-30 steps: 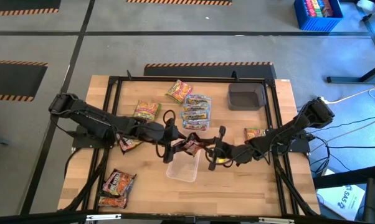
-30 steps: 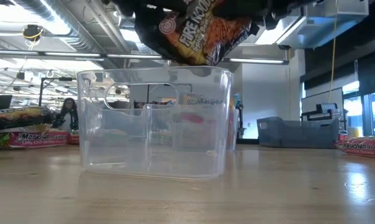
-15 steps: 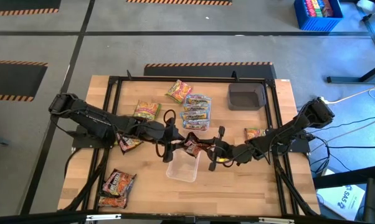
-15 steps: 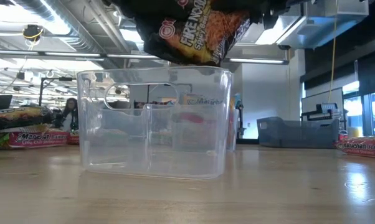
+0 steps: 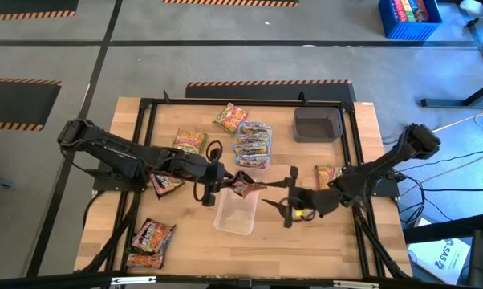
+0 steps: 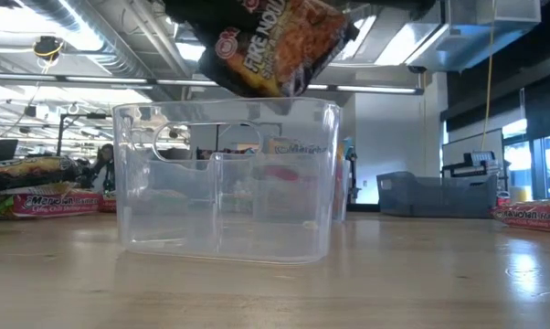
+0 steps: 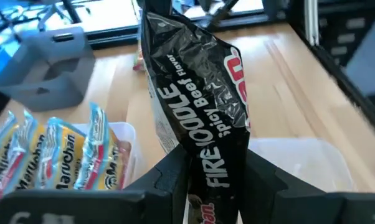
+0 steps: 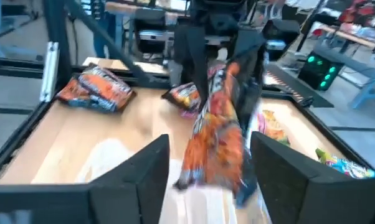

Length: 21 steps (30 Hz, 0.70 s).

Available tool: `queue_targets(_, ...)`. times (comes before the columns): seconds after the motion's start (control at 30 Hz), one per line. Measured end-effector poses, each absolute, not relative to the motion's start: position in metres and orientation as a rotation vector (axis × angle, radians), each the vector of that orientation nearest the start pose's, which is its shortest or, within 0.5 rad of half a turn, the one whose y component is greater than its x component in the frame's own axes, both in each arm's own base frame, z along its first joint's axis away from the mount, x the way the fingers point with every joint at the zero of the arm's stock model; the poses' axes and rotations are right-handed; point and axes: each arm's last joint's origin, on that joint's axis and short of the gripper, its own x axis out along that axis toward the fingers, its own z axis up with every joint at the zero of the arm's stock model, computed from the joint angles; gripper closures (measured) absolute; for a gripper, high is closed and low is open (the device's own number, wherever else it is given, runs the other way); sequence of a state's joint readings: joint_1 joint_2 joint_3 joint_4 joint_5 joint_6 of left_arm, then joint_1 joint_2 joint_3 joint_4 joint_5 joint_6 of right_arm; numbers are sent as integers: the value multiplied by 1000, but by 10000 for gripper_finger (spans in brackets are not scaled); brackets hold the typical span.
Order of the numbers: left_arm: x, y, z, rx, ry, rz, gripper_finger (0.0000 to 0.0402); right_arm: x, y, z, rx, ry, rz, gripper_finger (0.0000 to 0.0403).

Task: Sort Maruchan noodles
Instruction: Put the black noodle pack into the bottom transparent bin

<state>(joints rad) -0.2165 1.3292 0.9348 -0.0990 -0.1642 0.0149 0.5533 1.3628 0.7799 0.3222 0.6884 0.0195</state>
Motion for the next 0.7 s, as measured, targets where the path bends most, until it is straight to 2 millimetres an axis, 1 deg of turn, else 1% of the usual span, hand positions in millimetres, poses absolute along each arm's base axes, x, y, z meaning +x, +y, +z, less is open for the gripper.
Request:
queue_targets(0.13, 282, -66, 273, 196, 532, -85, 300, 241, 143, 252, -111, 282, -120, 183)
queue_targets(0.27, 287, -69, 280, 263, 616, -28, 300, 233, 147, 242, -99, 375, -123, 184)
queue_targets(0.37, 297, -71, 285, 302, 690, -25, 300, 229, 145, 234, -56, 442, -153, 188)
queue_targets(0.43, 307, -72, 288, 316, 743, -31, 300, 227, 143, 230, -33, 466, -172, 191)
queue_targets(0.6, 334, -72, 280, 380, 941, -28, 300, 224, 141, 221, -12, 482, -198, 193)
queue_targets(0.7, 347, -74, 278, 397, 1017, -31, 300, 223, 140, 218, -16, 485, -208, 193)
